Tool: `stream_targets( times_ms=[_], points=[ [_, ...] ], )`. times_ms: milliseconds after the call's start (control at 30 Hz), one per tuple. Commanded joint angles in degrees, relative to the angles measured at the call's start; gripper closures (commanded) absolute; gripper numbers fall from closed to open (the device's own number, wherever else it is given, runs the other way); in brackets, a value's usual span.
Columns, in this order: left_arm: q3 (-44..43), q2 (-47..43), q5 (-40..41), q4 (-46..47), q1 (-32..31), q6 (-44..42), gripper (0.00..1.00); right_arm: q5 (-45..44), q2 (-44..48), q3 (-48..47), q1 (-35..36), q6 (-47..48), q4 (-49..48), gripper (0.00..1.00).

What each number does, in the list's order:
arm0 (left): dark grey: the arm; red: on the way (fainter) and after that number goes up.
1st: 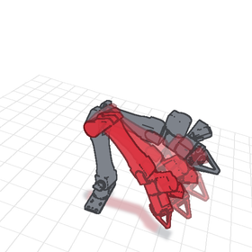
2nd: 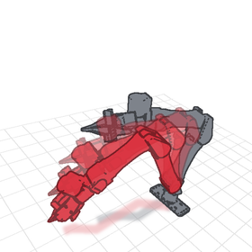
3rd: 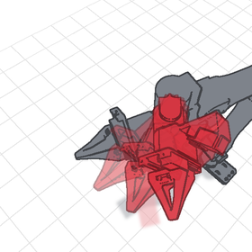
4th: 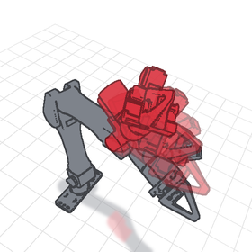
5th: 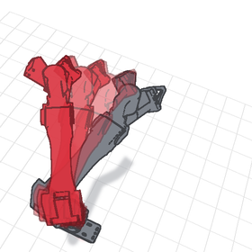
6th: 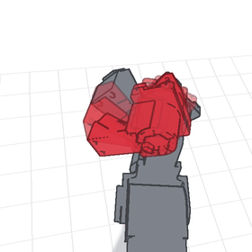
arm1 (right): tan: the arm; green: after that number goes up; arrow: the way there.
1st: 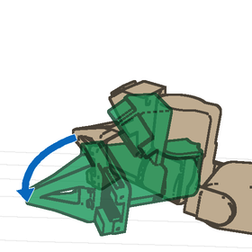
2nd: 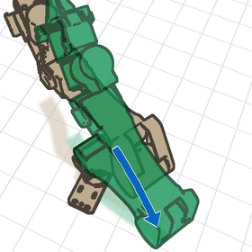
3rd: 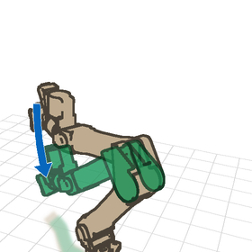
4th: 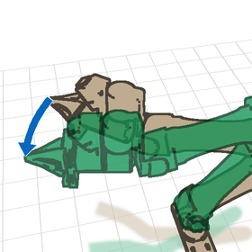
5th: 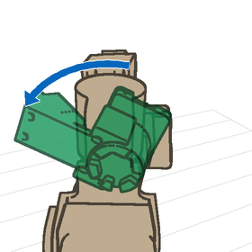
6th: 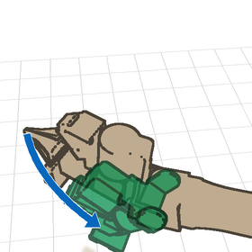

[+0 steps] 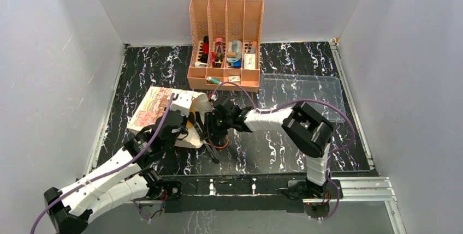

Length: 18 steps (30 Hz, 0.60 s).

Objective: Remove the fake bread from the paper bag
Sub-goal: Take out the fake bread from the paper bag.

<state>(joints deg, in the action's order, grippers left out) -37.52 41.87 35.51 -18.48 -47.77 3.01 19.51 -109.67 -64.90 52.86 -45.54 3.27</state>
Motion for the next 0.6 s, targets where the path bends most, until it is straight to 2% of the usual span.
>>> stream_targets(
  times_ms=[0,567],
  points=[
    [-2.27,0.63,3.6,0.47,-0.14,0.91,1.0,-3.65,5.6,2.25,-0.22,0.17,0.86,1.0],
    [-1.92,2.67,6.51,2.09,-0.13,1.09,1.0,-5.84,15.53,7.58,-0.22,-0.29,2.59,1.0]
  ],
)
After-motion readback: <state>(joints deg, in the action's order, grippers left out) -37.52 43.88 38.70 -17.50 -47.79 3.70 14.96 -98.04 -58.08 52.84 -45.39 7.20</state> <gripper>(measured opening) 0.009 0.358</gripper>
